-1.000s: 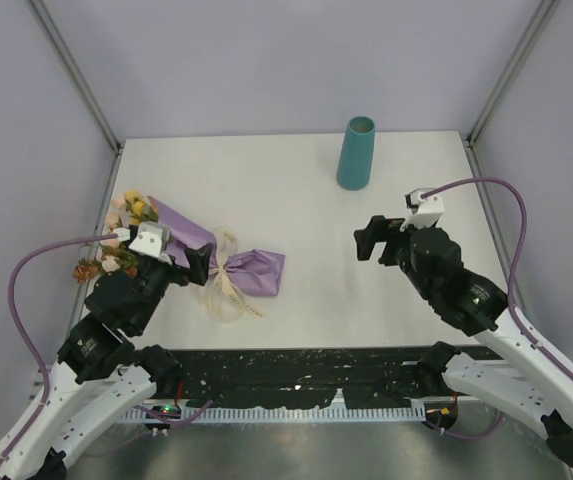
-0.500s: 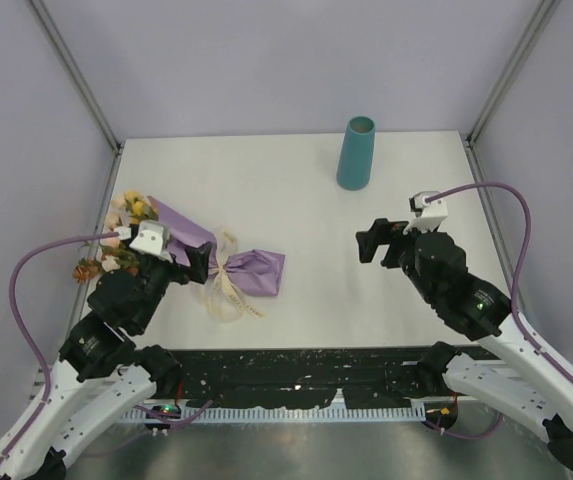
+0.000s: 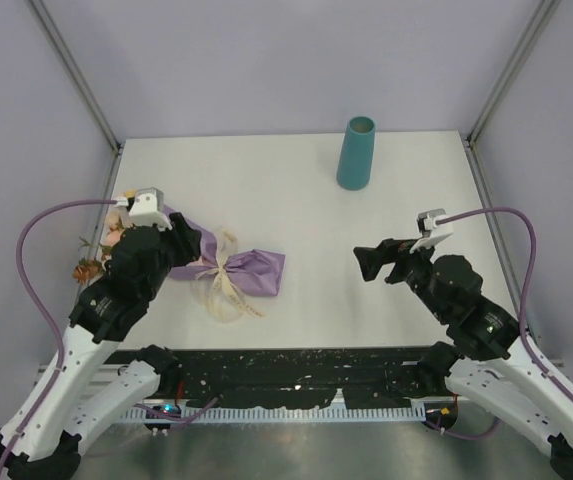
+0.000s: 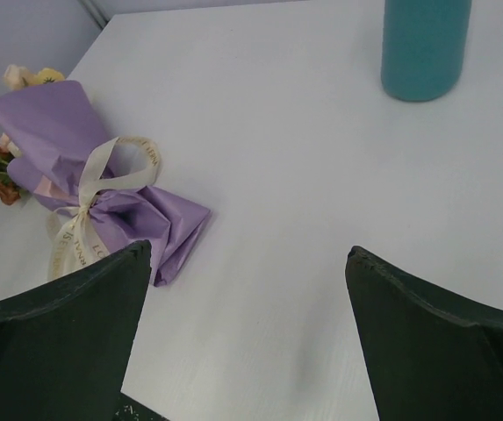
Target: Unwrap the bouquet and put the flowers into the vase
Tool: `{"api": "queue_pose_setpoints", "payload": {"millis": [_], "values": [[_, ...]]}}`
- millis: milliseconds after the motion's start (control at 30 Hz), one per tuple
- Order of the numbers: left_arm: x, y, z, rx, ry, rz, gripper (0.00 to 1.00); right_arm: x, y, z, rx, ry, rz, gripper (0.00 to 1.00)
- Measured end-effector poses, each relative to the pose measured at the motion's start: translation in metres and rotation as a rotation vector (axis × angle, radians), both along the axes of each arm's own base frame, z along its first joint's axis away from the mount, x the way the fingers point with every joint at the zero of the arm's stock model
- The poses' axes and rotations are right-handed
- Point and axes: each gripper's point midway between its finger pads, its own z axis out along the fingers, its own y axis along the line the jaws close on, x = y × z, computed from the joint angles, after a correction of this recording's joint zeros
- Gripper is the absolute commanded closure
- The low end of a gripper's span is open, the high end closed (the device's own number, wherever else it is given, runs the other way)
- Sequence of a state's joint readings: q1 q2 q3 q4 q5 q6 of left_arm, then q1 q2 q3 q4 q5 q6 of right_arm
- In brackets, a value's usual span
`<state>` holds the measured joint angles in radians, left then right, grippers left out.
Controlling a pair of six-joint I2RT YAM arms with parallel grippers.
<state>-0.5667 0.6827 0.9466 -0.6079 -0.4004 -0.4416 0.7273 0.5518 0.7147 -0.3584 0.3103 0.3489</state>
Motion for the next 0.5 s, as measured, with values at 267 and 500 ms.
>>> {"api": "queue_pose_setpoints", "payload": {"millis": [267, 500], "values": [[0.008, 0.005, -0.075, -0.206, 0.22, 0.118, 0.43, -0.009, 0.024, -0.006, 0.074, -0.02, 0.129, 0.05], [-0.005, -0.006, -0.148, -0.275, 0.419, 0.139, 0.36, -0.004, 0.086, -0.048, 0.137, 0.097, 0.323, 0.23]]}}
